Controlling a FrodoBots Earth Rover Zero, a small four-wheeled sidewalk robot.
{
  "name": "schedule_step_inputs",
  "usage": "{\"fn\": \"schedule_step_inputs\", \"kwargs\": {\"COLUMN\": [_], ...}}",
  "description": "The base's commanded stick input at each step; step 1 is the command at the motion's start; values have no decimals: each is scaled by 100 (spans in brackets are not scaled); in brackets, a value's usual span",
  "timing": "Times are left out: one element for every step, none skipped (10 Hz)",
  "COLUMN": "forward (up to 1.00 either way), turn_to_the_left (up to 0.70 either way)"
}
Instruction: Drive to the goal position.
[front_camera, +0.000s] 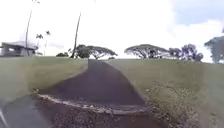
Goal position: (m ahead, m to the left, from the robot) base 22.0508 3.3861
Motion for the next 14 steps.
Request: {"fn": "schedule_step_inputs", "kwargs": {"forward": [85,85,85,85,85,85,85,85,85,85,85,85,85,85], "turn_to_the_left": [0,0,0,0,0,0,0,0,0,0,0,0,0,0]}}
